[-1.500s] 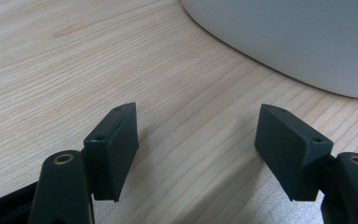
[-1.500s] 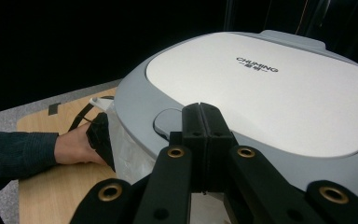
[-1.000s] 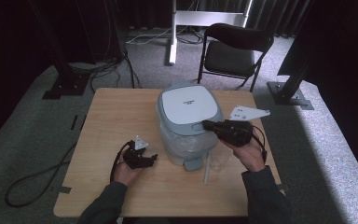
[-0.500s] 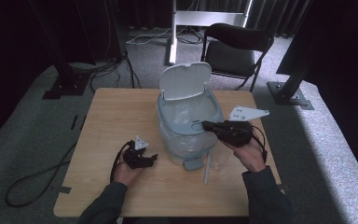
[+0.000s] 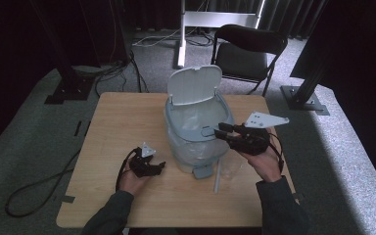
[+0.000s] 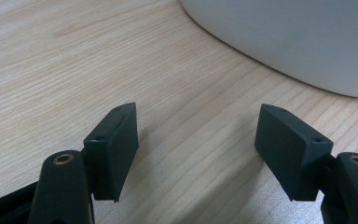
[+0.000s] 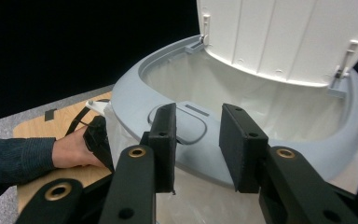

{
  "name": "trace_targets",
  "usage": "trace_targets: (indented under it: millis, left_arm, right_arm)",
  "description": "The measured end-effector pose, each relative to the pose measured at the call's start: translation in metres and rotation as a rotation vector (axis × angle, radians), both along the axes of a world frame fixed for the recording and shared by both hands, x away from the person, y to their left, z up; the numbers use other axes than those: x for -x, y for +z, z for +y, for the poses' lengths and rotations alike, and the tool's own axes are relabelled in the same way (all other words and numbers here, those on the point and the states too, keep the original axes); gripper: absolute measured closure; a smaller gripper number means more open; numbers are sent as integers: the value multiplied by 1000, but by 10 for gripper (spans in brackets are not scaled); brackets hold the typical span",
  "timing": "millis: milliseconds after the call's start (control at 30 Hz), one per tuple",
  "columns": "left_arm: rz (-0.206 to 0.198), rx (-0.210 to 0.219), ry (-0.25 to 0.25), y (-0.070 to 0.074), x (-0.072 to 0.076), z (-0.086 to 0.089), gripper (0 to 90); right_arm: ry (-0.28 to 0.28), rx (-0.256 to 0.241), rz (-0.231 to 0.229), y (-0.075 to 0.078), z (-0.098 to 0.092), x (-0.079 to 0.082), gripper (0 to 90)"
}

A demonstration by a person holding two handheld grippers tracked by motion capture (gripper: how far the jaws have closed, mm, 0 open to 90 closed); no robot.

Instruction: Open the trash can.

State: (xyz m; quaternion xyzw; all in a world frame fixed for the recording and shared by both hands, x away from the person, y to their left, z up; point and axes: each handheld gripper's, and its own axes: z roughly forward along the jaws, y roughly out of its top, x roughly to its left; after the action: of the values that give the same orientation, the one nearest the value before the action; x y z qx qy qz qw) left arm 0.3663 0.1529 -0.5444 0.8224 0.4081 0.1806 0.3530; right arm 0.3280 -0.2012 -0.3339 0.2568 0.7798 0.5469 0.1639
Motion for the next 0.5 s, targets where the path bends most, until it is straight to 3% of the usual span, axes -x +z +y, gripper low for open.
trace_targets:
  millis: [500]
  left_arm:
    - [0, 1, 0, 0, 0, 0, 303]
  right_arm:
    - [-76, -1, 11, -7, -28, 8, 618]
